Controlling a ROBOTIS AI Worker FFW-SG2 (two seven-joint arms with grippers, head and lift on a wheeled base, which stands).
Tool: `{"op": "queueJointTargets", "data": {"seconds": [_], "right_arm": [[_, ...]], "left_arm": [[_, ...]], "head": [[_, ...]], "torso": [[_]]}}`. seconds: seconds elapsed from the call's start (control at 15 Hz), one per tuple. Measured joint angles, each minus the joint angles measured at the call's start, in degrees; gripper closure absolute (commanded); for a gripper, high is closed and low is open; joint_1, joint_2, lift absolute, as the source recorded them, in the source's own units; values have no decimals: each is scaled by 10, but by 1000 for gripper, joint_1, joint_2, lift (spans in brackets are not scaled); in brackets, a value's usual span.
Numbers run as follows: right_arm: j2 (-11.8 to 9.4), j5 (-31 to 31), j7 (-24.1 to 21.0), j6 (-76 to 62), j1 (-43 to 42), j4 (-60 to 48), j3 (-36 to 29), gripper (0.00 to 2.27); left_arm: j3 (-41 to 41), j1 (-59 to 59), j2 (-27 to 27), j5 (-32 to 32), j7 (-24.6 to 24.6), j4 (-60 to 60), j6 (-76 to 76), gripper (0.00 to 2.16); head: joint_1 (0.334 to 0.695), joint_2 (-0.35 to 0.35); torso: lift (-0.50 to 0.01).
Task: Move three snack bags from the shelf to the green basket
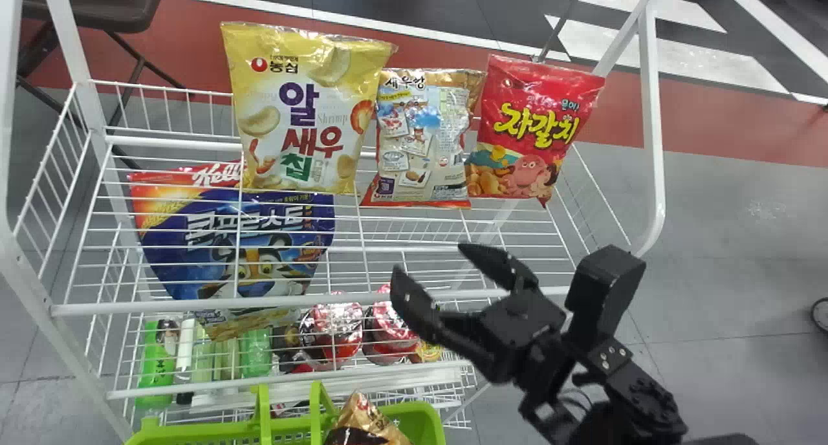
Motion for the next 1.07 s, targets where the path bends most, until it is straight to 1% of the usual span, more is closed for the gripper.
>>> {"op": "queueJointTargets", "data": {"seconds": [0.07, 0.2, 0.33, 0.53, 0.67, 0.73, 0.87, 0.93, 1.0, 1.07], "right_arm": [[2, -3, -24, -40, -23, 29, 4, 73], [3, -3, -61, -76, -77, 78, 11, 80], [3, 2, -74, -81, -133, 124, 14, 80], [3, 26, -114, -84, -205, 195, 29, 83], [3, 51, -124, -87, -243, 240, 42, 83], [3, 63, -125, -86, -263, 263, 48, 147], [3, 79, -123, -73, -295, 298, 51, 795], [3, 84, -120, -68, -302, 304, 52, 1477], [3, 89, -117, -60, -306, 308, 52, 2027], [3, 91, -114, -48, -307, 308, 51, 2142]], "left_arm": [[0, -1, 1, -1, 0, 0, 0, 1517], [0, -3, 2, -1, 0, 0, 0, 1517], [0, -5, 4, -1, -4, -1, 3, 1517], [0, -5, 7, 1, -10, -3, 10, 1517], [1, -5, 9, 4, -12, -4, 12, 1517], [2, -5, 10, 5, -12, -4, 12, 1517], [4, -6, 11, 6, -12, -3, 12, 1517], [5, -6, 11, 7, -12, -2, 12, 1517], [6, -6, 11, 8, -12, -1, 12, 1517], [6, -6, 11, 8, -12, -1, 12, 1517]], "head": [[695, -350], [695, -350], [695, -350], [695, -350], [695, -350], [695, -350], [695, -350], [695, -350], [695, -350], [695, -350]], "torso": [[-48], [-48], [-48], [-48], [-48], [-48], [-48], [-48], [-48], [-48]]}}
